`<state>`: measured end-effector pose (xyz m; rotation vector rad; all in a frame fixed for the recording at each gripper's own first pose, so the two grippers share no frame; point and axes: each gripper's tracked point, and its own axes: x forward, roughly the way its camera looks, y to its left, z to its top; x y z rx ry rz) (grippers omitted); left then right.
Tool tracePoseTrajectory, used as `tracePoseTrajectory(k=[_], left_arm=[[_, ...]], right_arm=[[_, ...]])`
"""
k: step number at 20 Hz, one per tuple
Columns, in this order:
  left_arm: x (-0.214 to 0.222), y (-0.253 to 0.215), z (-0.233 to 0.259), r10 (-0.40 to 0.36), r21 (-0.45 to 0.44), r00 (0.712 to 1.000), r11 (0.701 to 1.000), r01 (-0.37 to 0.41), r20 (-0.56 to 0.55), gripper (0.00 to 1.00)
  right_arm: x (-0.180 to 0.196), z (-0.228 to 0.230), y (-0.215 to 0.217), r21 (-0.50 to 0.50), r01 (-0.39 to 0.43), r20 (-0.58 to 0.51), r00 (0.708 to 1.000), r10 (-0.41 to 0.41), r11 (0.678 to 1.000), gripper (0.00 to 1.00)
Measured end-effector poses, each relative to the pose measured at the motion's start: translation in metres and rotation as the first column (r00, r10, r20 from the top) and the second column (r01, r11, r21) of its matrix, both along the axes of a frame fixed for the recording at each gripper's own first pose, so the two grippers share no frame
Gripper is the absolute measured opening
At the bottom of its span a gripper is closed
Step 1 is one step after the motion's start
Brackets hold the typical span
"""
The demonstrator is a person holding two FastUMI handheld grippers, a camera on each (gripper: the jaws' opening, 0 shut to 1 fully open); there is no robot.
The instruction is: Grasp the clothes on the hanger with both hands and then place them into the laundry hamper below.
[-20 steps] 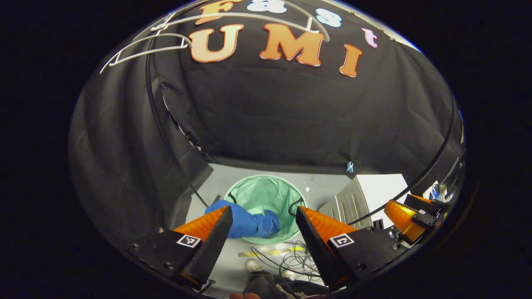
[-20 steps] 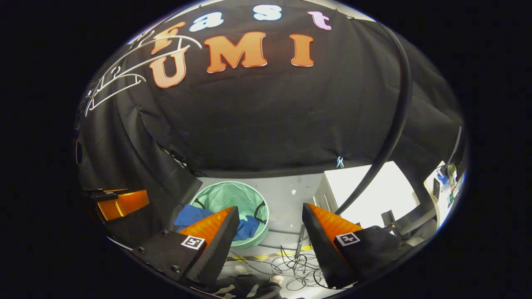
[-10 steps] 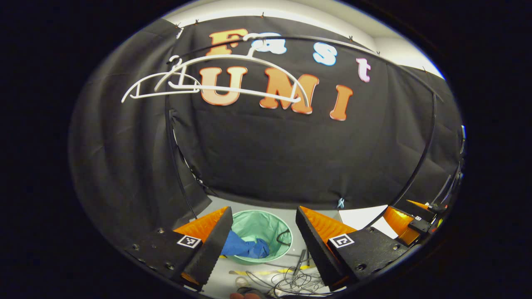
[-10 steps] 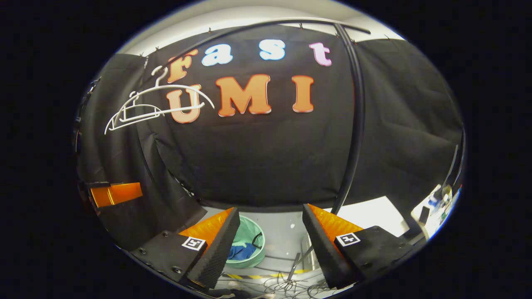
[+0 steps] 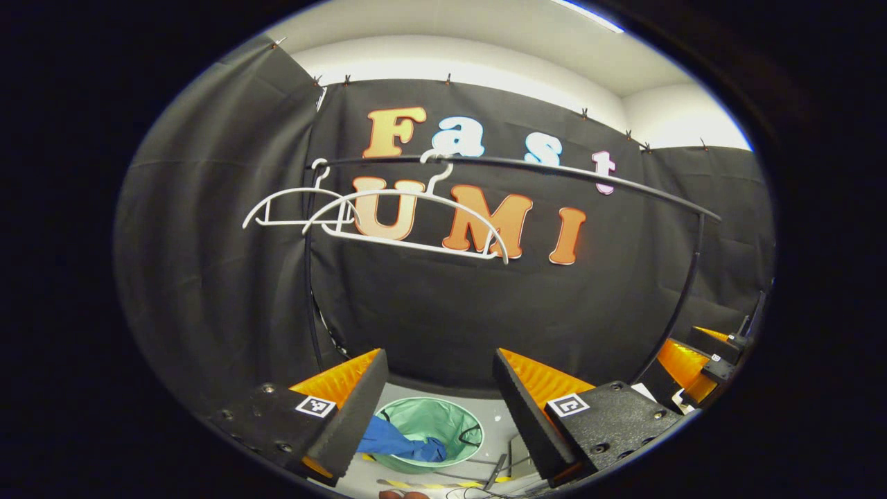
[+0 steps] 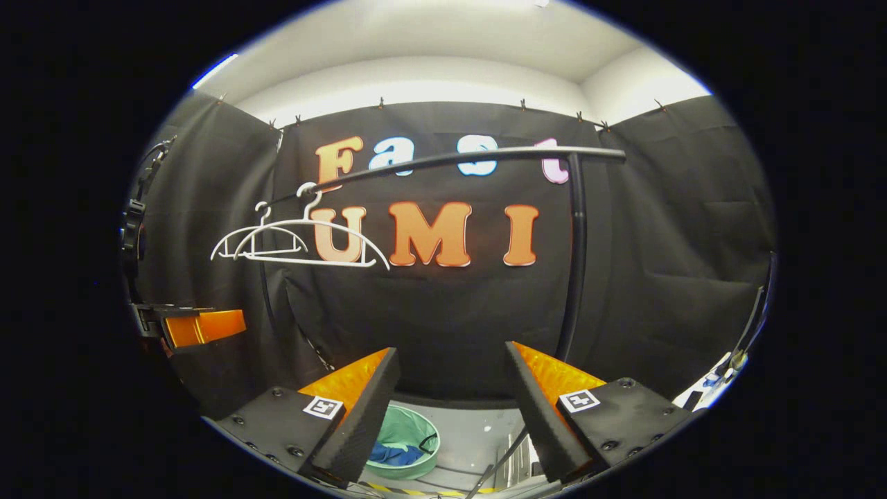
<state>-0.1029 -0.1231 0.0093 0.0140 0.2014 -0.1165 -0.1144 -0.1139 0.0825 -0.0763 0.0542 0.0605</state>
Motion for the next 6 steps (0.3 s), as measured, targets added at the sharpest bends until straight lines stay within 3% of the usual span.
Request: tracePoseTrajectory(k=[6], left_arm=[[-0.009, 0.008, 0.021, 0.01, -0.004, 0.999, 1.0, -0.009, 0.047, 0.94]], right_arm=[[-0.002, 0.006, 0.008, 0.011, -0.01, 0.025, 1.0, 0.01, 1.0, 0.9]])
